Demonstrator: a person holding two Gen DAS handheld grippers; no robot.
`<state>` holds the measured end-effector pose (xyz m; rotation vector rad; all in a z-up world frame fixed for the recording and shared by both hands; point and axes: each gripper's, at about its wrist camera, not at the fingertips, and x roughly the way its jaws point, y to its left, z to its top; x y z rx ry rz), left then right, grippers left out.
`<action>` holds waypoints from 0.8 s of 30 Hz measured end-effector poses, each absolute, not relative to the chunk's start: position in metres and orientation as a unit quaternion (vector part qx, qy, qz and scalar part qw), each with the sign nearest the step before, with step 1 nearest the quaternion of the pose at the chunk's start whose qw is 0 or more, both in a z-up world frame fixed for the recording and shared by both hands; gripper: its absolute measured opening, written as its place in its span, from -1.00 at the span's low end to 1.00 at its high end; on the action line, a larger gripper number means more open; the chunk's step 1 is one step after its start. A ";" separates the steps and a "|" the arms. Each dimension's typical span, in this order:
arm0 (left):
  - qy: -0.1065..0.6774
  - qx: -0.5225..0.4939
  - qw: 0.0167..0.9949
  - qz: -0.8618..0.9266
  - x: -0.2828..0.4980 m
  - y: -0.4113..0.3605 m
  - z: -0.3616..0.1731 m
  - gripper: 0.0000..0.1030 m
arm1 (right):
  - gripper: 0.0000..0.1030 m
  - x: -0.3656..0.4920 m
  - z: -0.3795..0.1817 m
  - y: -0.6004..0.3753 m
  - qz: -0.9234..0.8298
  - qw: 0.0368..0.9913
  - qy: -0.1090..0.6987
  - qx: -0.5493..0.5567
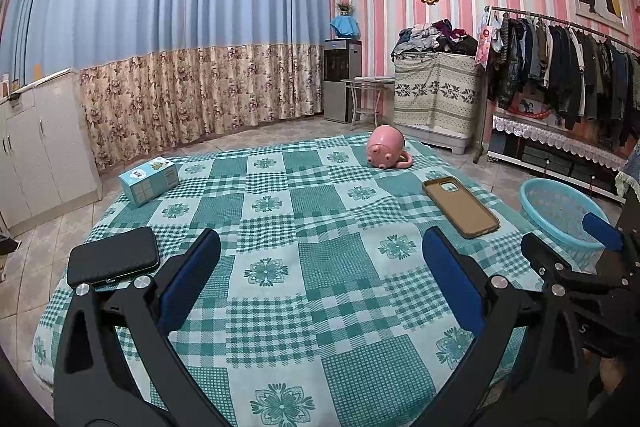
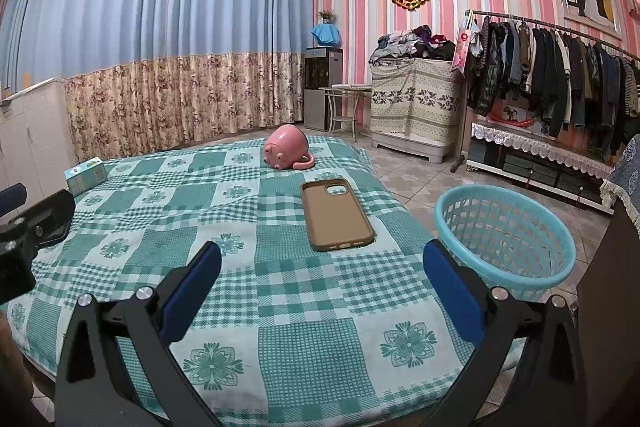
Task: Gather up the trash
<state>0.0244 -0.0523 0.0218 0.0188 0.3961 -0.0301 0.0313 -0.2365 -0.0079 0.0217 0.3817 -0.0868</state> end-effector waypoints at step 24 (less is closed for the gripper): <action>0.196 0.010 0.980 -0.014 0.026 -0.052 0.020 0.90 | 0.91 0.033 -0.010 -0.235 -0.043 0.980 0.192 0.011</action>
